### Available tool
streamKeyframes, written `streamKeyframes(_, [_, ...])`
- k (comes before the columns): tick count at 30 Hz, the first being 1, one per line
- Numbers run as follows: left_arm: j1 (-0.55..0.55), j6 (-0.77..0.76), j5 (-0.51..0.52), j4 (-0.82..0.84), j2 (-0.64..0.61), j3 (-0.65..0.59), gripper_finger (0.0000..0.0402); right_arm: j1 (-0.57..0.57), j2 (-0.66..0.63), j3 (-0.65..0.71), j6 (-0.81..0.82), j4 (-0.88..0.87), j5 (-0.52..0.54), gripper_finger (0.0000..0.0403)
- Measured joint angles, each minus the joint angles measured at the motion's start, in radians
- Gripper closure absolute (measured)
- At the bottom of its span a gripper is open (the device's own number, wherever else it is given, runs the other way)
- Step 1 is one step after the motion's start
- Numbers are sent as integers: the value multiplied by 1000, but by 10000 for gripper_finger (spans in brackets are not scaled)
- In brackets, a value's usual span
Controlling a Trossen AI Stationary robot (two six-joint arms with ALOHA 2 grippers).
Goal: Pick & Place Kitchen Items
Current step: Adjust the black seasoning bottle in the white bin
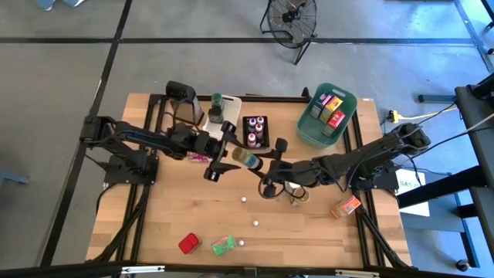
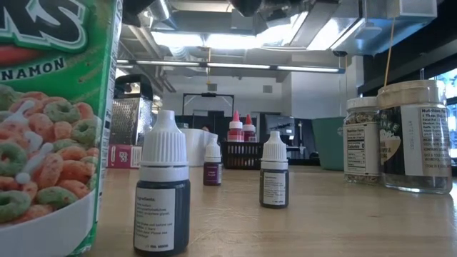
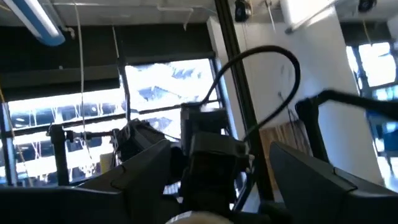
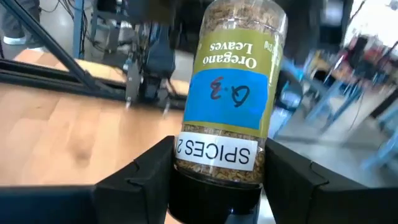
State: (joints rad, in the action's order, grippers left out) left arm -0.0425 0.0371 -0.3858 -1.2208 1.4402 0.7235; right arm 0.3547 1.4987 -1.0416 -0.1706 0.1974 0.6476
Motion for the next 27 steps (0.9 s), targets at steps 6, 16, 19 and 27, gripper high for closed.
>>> streamKeyframes(6, [8,182,64,373,-144,0,135,-8,-50,0,261,-227,-54,200])
streamKeyframes(16, [125,587,482,863,-283,0,136,-104,-81,0,530,-391,-285,198])
streamKeyframes(19, [178,677,616,888,-270,0,137,-140,-81,0,564,-389,-309,197])
streamKeyframes(27, [316,978,903,833,-206,0,136,-198,-81,0,594,-389,-361,197])
